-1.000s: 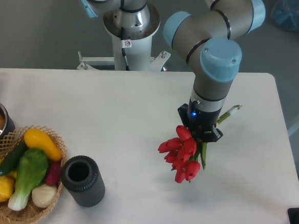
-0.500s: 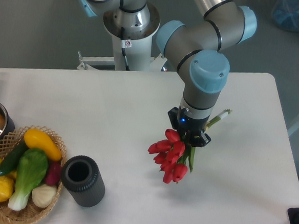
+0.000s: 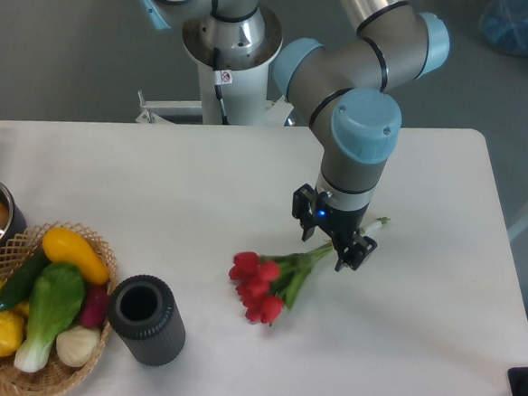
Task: Place the flowers on the table
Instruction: 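Lower the red tulips onto the table and open the gripper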
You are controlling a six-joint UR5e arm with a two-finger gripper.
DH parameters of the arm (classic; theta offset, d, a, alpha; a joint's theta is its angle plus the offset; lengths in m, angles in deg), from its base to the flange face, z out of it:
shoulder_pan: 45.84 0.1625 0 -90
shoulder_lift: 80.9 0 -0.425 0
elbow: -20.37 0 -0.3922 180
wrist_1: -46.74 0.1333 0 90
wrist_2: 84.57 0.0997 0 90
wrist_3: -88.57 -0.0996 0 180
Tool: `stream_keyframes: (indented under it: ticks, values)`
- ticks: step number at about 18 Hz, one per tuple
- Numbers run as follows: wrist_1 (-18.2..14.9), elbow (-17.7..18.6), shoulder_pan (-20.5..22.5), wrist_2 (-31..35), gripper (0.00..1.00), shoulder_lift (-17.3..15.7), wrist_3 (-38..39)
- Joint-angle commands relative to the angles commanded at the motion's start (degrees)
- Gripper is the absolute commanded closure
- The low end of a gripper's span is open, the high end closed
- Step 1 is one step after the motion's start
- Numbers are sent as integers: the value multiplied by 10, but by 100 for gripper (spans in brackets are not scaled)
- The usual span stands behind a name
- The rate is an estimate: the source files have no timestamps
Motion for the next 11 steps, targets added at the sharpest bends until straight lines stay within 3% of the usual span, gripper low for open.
stream_keyframes:
  ticks: [11]
  values:
    - [13, 0, 9, 4, 0, -26, 1]
